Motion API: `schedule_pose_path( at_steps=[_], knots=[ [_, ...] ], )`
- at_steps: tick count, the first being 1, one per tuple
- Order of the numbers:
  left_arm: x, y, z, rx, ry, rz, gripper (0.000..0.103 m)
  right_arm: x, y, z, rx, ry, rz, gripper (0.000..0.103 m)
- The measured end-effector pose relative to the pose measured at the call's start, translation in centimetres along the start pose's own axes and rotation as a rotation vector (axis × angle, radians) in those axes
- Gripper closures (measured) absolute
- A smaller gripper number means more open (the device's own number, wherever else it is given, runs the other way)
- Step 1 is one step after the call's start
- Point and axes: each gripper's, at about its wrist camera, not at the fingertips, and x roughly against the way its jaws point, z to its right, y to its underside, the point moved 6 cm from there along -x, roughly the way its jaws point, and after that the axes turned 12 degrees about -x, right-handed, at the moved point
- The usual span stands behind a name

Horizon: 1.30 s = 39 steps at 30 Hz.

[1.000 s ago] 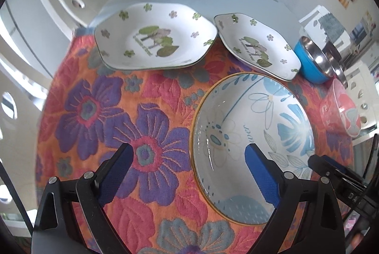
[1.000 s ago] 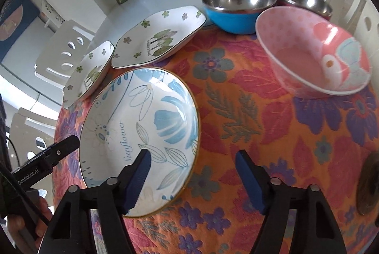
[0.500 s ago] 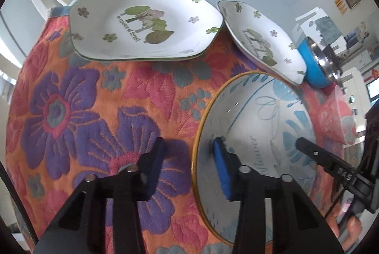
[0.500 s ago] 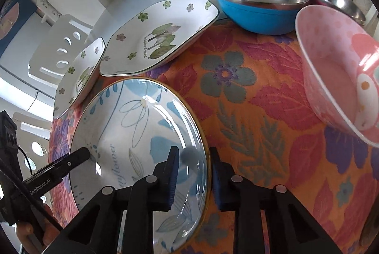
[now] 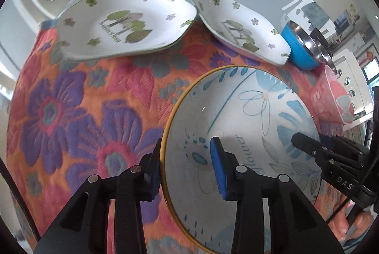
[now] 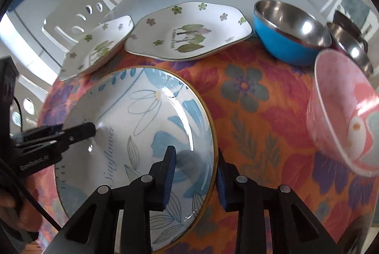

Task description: Organize plates and bowls

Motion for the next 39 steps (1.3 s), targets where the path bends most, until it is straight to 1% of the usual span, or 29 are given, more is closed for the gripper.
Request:
schedule_pose_path(
  at_steps=[3,8,11,15,17,20,23,26,27,29,32,35,37,39],
  knots=[
    [2.4,1.4,-0.1,-0.009,-0.026,0.028,0.069,1.1,1.4,-0.7,-0.006,0.003,0.002,0.073],
    [6.5,3.9,-1.0,0.018,-0.062,0.059,0.069,3.8,4.0,-3.3,0.028,-0.045,0.0,0.073],
    [8.5,6.2,-1.9,0.042,-0.091,0.066,0.069,4.8,5.6,-5.1,0.06,-0.073,-0.011,0.073],
    [8.9,9.5,-3.2,0.099,-0.116,0.048,0.069,4.9,8.4,-7.1,0.1,-0.092,-0.043,0.073],
    [8.7,11.5,-3.6,0.136,-0.121,0.027,0.069,4.4,9.7,-7.6,0.118,-0.092,-0.068,0.073],
    [8.3,13.3,-3.7,0.16,-0.124,0.016,0.069,3.8,11.7,-8.0,0.141,-0.085,-0.103,0.073],
    [7.4,14.4,-3.9,0.181,-0.124,0.016,0.069,2.7,12.2,-8.0,0.152,-0.069,-0.115,0.073],
    [6.4,14.6,-4.7,0.223,-0.113,0.025,0.069,1.6,12.1,-7.9,0.159,-0.059,-0.118,0.073],
    [6.4,14.6,-4.9,0.235,-0.109,0.032,0.071,1.3,12.0,-8.0,0.16,-0.056,-0.121,0.073],
    [6.9,14.5,-4.9,0.221,-0.121,0.045,0.072,1.0,12.3,-7.8,0.148,-0.064,-0.134,0.074],
    [8.4,14.6,-5.1,0.201,-0.188,0.061,0.072,1.5,12.3,-7.1,0.149,-0.049,-0.13,0.075],
    [10.6,15.5,-5.9,0.247,-0.229,0.082,0.071,3.4,12.1,-5.5,0.121,-0.061,-0.116,0.075],
    [13.0,15.7,-5.9,0.285,-0.249,0.122,0.071,4.7,11.8,-4.4,0.096,-0.085,-0.111,0.075],
    [15.1,15.4,-5.5,0.303,-0.261,0.161,0.069,6.6,11.0,-3.6,0.082,-0.103,-0.079,0.074]
  ],
)
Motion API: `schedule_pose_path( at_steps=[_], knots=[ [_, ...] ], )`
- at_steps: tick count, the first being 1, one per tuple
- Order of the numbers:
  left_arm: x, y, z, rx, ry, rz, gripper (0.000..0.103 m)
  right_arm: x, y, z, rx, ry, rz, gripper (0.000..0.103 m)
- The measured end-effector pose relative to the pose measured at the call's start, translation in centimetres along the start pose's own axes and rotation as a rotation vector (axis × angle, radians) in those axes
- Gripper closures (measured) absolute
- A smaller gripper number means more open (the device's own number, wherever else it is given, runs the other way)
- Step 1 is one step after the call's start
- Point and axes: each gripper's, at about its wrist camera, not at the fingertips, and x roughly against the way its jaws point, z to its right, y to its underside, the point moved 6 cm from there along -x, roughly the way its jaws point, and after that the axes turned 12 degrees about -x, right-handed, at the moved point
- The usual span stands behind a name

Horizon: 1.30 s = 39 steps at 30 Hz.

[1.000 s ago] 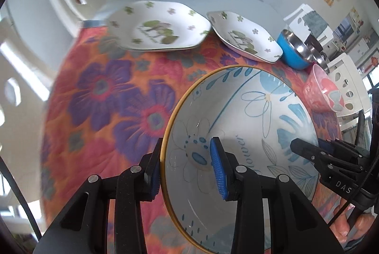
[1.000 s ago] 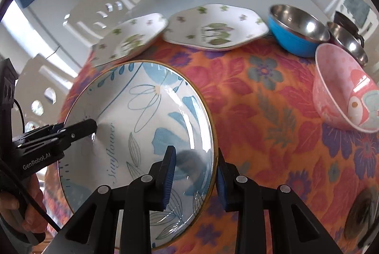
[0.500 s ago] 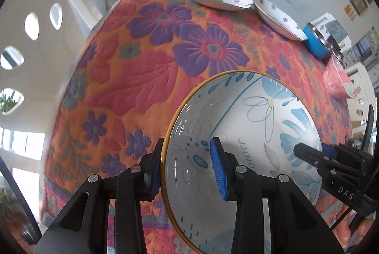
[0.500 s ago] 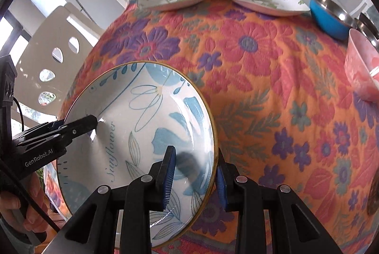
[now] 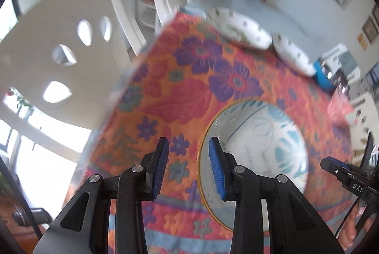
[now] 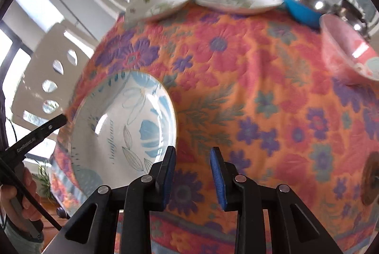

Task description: Organize plates and bowls

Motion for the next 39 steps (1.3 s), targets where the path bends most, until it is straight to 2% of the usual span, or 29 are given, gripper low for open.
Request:
schedule_pose_path(
  at_steps=[2,4,5,6,7,9,10,15,18,20,24,32,35,39],
  knots=[
    [2.0,-1.1,0.4,0.005,-0.001,0.046,0.067,1.9,-0.7,0.1,-0.001,-0.02,0.038,0.072],
    [3.8,-2.6,1.0,-0.01,-0.001,0.093,0.064,3.8,-1.6,-0.5,0.008,-0.041,0.088,0.063],
    [4.3,-3.4,1.3,-0.02,0.004,0.112,0.062,4.7,-2.4,-1.1,0.022,-0.046,0.125,0.052],
    [4.8,-4.6,1.7,-0.032,0.011,0.129,0.057,5.3,-2.8,-1.4,0.032,-0.047,0.147,0.047],
    [5.0,-5.4,1.8,-0.039,0.012,0.138,0.048,5.6,-3.3,-1.9,0.04,-0.048,0.166,0.047],
    [5.2,-7.8,2.1,-0.064,0.01,0.171,0.037,6.2,-4.7,-3.0,0.048,-0.057,0.188,0.047],
    [5.2,-8.9,2.2,-0.075,0.011,0.183,0.037,6.2,-5.3,-3.5,0.046,-0.066,0.19,0.047],
    [2.8,-14.4,1.5,-0.123,0.047,0.183,0.037,5.0,-9.9,-5.8,-0.028,-0.103,0.192,0.047],
    [-0.2,-17.5,0.3,-0.137,0.073,0.144,0.037,3.3,-13.0,-6.9,-0.104,-0.117,0.187,0.046],
    [-2.5,-19.2,-0.2,-0.151,0.092,0.118,0.037,1.2,-15.3,-7.8,-0.171,-0.137,0.171,0.046],
    [-8.2,-21.9,-0.6,-0.199,0.129,0.044,0.039,-3.5,-18.6,-8.3,-0.274,-0.115,0.13,0.046],
    [-16.9,-23.2,-0.9,-0.215,0.211,-0.075,0.042,-10.7,-21.8,-9.2,-0.305,-0.038,0.058,0.058],
    [-19.0,-23.4,-1.0,-0.186,0.248,-0.094,0.047,-12.5,-22.6,-9.1,-0.296,-0.023,0.05,0.061],
    [-21.4,-23.6,-0.8,-0.155,0.287,-0.11,0.059,-14.1,-23.2,-8.9,-0.27,-0.002,0.049,0.066]
  ],
)
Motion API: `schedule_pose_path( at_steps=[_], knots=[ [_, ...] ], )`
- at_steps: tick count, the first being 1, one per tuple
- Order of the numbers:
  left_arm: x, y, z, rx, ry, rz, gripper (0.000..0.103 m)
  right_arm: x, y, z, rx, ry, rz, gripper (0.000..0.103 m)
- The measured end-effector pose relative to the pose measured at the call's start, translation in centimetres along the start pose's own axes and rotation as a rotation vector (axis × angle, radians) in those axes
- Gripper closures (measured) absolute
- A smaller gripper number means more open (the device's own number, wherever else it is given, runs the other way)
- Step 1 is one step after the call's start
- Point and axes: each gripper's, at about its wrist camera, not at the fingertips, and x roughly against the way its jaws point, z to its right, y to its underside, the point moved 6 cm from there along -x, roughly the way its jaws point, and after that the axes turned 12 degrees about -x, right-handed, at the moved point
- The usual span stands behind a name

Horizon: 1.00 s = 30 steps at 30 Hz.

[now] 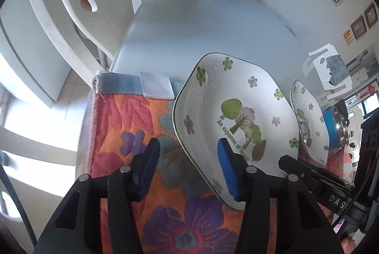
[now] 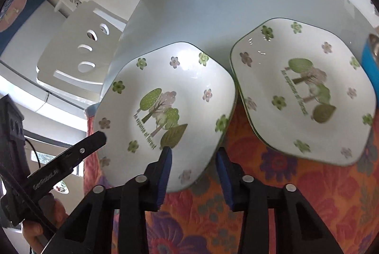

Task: Organize plates and bowls
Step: 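Grasp the hexagonal tree plate rim with the left gripper and lift it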

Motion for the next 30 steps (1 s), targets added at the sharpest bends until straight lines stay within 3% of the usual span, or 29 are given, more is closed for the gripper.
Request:
schedule_pose_path(
  at_steps=[6,12,16,23,30],
  knots=[
    [-1.6,-0.8,-0.4,0.013,0.04,0.011,0.068,-1.9,-0.1,0.7,0.028,0.012,-0.013,0.078],
    [-3.0,-2.7,-0.2,-0.059,0.038,0.017,0.068,-2.2,-0.8,0.9,0.051,-0.009,-0.002,0.078],
    [-3.3,-3.2,0.2,-0.121,-0.031,0.029,0.073,-2.0,-0.7,0.5,0.103,-0.003,0.014,0.078],
    [-1.2,-1.7,-0.4,-0.132,-0.029,0.076,0.08,-0.7,0.4,-0.9,0.254,0.051,0.08,0.076],
    [2.0,1.4,-0.1,-0.148,-0.03,0.083,0.08,1.0,2.8,-1.7,0.331,0.044,0.059,0.076]
  ],
)
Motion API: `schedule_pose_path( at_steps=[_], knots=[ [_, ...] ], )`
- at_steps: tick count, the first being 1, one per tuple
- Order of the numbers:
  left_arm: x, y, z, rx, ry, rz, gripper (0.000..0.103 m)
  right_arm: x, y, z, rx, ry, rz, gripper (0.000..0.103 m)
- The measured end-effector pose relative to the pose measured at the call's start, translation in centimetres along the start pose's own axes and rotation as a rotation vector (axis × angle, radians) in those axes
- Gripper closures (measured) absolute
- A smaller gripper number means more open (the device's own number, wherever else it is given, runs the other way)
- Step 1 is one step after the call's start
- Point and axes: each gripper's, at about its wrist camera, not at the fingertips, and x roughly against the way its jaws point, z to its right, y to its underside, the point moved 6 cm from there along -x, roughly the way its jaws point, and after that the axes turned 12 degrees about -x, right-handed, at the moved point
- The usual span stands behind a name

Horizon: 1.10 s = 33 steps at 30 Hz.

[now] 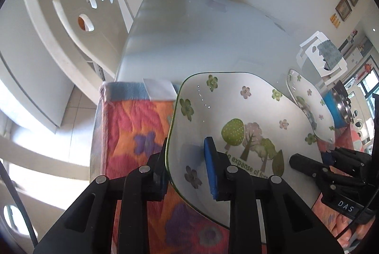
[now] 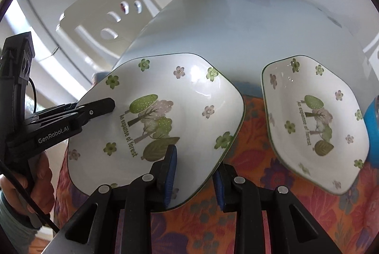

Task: Organize plates and bowls
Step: 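Grasp the hexagonal tree plate rim with the left gripper and lift it, then lower the held hexagonal plate onto the Sunflower plate and open the left gripper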

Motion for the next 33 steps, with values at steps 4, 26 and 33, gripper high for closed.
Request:
schedule_pose_path(
  at_steps=[4,26,33],
  knots=[
    [2.6,1.0,1.4,-0.022,-0.014,0.023,0.08,1.9,1.5,-0.7,0.006,-0.011,0.008,0.076],
    [11.8,15.6,14.9,-0.061,0.027,-0.045,0.08,14.4,18.9,3.4,0.016,0.045,-0.018,0.075],
    [12.1,19.2,16.4,-0.026,0.01,-0.072,0.08,14.1,22.9,5.0,0.036,0.055,-0.067,0.075]
  ],
)
